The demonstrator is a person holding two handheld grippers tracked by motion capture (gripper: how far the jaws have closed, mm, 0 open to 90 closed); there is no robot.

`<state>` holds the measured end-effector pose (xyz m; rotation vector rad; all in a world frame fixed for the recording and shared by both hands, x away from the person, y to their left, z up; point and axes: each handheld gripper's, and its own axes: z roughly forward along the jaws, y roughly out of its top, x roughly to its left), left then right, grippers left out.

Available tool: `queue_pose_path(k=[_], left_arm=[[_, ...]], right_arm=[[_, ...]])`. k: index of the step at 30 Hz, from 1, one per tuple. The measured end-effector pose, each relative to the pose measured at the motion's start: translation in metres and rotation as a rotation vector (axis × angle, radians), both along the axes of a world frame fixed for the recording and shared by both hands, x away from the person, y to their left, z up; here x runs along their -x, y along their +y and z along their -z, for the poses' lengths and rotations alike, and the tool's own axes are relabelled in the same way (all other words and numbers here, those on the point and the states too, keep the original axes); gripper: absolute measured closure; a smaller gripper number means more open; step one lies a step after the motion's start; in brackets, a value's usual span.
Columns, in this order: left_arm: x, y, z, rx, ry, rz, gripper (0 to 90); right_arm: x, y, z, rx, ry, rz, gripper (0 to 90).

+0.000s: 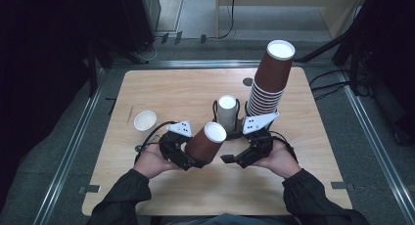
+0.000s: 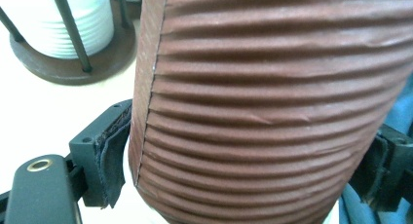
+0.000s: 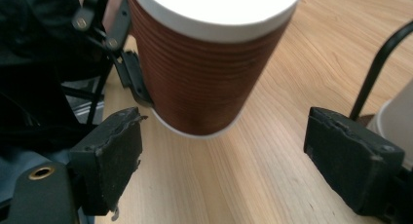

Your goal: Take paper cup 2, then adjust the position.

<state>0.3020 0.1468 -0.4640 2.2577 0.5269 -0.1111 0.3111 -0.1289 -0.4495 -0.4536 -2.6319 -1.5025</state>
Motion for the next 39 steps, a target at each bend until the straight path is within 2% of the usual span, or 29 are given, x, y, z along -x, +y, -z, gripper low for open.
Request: queue_pose_path(k=[9,14,20,26,29,33,39], left_arm=[[-0.004,-0.001,0.001,-0.069,-0.016,-0.004,11.6],[-0.005,-0.003,0.004,-0.138,-0.031,0.011,11.6],[-0.007,-0.007,0.01,-0.176,-0.005,0.021,11.6],[-0.008,-0.014,0.015,-0.223,0.008,0.05,11.6],[-0.007,-0.018,0.018,-0.243,0.008,0.072,11.5],[-0.006,-0.025,0.022,-0.255,0.022,0.099,11.5],[-0.004,-0.036,0.029,-0.285,0.05,0.152,10.9]], right_arm=[[-0.003,-0.004,0.006,0.05,0.012,0.013,21.3],[-0.003,-0.008,0.012,0.102,0.01,0.004,24.5],[-0.006,-0.011,0.015,0.111,-0.003,-0.001,24.3],[-0.007,-0.008,0.016,0.114,-0.013,-0.039,21.1],[-0.006,-0.007,0.016,0.124,-0.024,-0.044,20.7],[-0.007,-0.005,0.016,0.117,-0.015,-0.064,20.8],[-0.004,0.005,0.017,0.136,-0.022,-0.12,19.4]])
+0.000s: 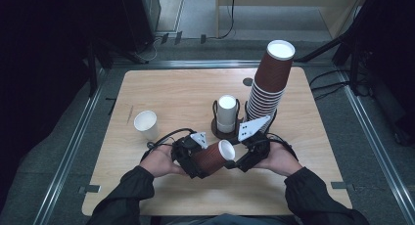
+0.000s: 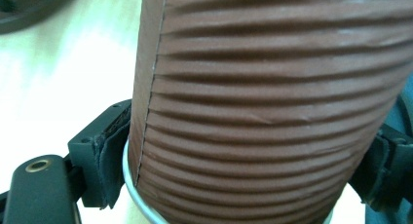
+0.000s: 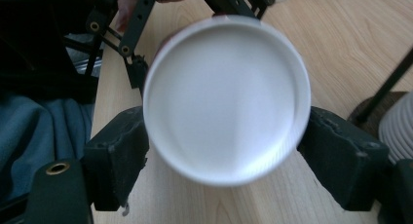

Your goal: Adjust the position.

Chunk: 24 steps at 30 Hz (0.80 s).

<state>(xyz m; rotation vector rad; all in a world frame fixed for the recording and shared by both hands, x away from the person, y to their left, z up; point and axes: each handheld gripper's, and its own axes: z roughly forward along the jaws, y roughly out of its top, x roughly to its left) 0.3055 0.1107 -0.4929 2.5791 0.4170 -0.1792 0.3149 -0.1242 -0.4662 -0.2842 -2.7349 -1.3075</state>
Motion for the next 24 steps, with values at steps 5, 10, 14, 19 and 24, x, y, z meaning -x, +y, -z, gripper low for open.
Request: queue_pose_path(k=[5,10,14,19,24], left_arm=[[0.003,-0.005,0.002,-0.021,0.001,0.034,10.7],[0.004,-0.006,0.003,-0.032,-0.002,0.038,9.7],[0.005,-0.004,0.001,-0.014,0.0,0.031,7.6],[0.003,0.0,-0.003,0.039,-0.025,-0.021,1.5],[0.002,0.007,-0.008,0.077,-0.05,-0.05,0.6]], right_arm=[[0.003,0.011,0.001,0.021,-0.011,-0.038,17.1],[0.005,0.013,0.001,0.032,-0.012,-0.071,23.8],[0.004,0.013,-0.001,0.028,-0.01,-0.071,24.0],[0.003,0.009,-0.004,0.004,-0.005,-0.061,23.9],[0.001,0.001,-0.008,-0.008,-0.02,-0.034,23.9]])
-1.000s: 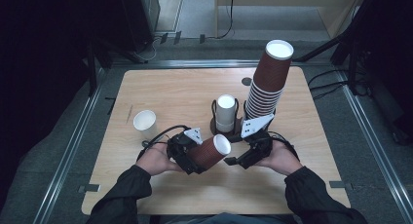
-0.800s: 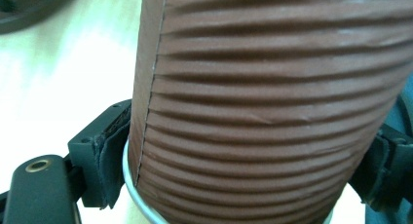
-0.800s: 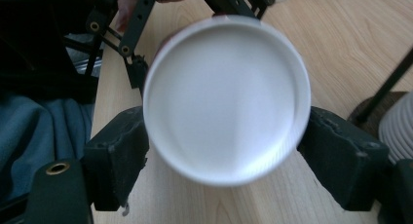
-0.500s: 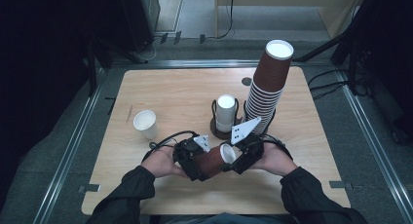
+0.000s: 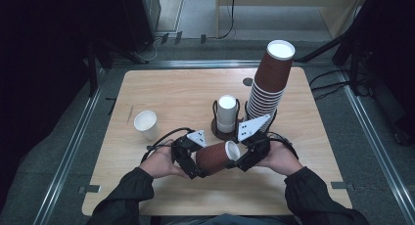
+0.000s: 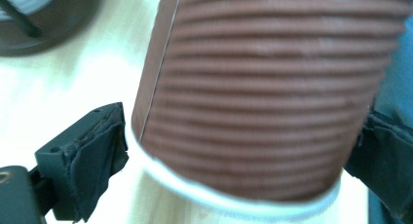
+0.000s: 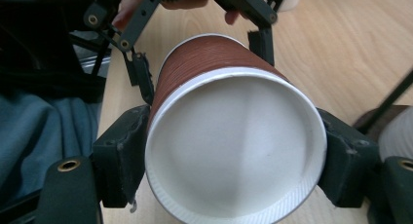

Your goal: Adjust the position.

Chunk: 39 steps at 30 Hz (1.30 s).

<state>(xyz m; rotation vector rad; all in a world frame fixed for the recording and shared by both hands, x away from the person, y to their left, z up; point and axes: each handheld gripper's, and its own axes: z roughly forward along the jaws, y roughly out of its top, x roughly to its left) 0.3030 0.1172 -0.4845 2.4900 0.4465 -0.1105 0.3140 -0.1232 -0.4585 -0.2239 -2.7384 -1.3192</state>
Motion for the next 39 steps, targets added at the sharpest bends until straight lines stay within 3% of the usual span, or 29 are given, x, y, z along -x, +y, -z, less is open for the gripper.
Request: queue_pose_path(k=[6,11,16,21,33,36,39], left_arm=[[0.0,0.007,-0.002,0.039,-0.006,-0.017,0.5],[-0.001,0.014,-0.007,0.108,-0.019,-0.041,0.6],[0.0,0.012,-0.008,0.187,-0.026,-0.057,0.8],[0.0,0.01,-0.008,0.218,-0.018,-0.059,0.8],[0.0,0.019,-0.014,0.355,-0.019,-0.075,3.3],[0.001,0.021,-0.017,0.348,-0.035,-0.066,6.0],[0.0,0.022,-0.018,0.325,-0.014,-0.056,7.8]], right_arm=[[-0.002,-0.008,-0.004,-0.028,-0.006,0.025,23.9],[-0.003,-0.013,-0.007,-0.066,-0.01,0.052,23.9],[-0.004,-0.016,-0.012,-0.142,-0.011,0.079,23.9],[-0.004,-0.015,-0.013,-0.183,0.002,0.082,23.9],[-0.002,-0.007,-0.01,-0.297,0.068,0.078,24.1],[-0.002,-0.006,-0.01,-0.308,0.076,0.076,24.3],[-0.003,-0.006,-0.009,-0.291,0.087,0.072,24.2]])
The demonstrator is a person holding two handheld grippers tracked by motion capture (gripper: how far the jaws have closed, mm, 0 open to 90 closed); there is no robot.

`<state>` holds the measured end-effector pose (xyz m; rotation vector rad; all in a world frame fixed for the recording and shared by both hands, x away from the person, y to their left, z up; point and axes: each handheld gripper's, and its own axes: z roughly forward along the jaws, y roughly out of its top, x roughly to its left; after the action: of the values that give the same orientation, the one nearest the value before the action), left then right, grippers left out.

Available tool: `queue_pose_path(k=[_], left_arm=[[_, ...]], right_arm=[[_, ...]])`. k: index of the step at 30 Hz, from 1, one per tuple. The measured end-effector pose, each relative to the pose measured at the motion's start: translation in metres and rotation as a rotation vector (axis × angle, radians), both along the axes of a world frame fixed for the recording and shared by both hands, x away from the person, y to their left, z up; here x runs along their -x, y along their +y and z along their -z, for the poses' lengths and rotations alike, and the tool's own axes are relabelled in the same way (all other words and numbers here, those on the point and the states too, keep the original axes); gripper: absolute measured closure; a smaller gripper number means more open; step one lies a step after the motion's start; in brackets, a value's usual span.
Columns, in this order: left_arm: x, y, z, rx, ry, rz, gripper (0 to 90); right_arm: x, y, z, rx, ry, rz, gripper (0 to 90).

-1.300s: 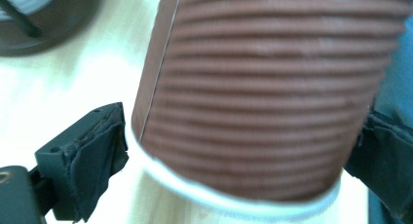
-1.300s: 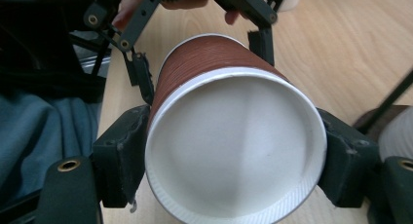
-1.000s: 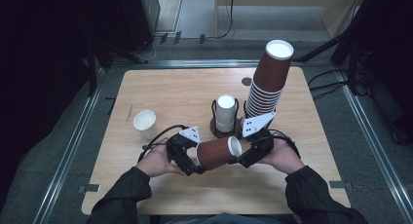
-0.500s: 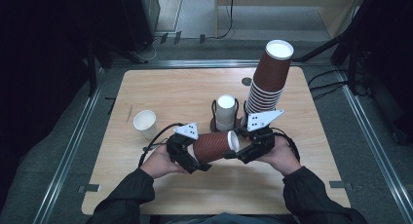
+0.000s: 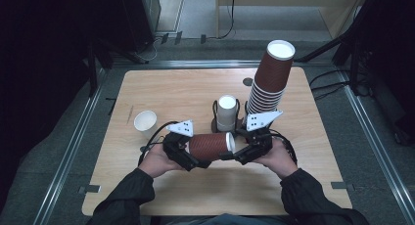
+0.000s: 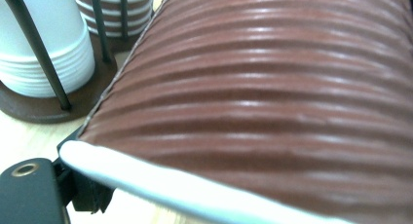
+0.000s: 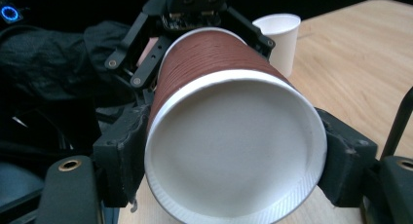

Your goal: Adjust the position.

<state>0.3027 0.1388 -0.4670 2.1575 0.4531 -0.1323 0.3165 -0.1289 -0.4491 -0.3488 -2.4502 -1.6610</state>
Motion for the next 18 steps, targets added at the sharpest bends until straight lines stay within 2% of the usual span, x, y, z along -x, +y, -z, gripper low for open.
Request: queue_pose_path(k=[3,5,7,8,12,18], left_arm=[[-0.001,0.0,-0.001,-0.014,0.015,0.008,8.3],[0.0,0.001,-0.003,-0.032,0.008,0.005,8.3],[0.002,0.003,-0.004,-0.043,-0.007,0.002,8.4],[0.003,0.004,-0.005,-0.053,0.0,0.008,8.3],[0.004,0.009,-0.004,-0.111,-0.007,-0.013,8.2],[0.001,0.011,-0.004,-0.16,0.0,-0.041,8.2]], right_arm=[[0.0,0.001,0.001,0.02,0.004,-0.004,22.9],[0.001,0.001,0.0,0.021,0.01,-0.015,20.0],[0.002,0.0,-0.001,0.044,-0.013,-0.016,19.7],[0.003,-0.001,-0.001,0.06,-0.023,-0.017,19.1],[0.005,-0.001,0.001,0.137,-0.065,-0.009,17.2],[0.007,0.0,0.003,0.195,-0.092,-0.012,15.6]])
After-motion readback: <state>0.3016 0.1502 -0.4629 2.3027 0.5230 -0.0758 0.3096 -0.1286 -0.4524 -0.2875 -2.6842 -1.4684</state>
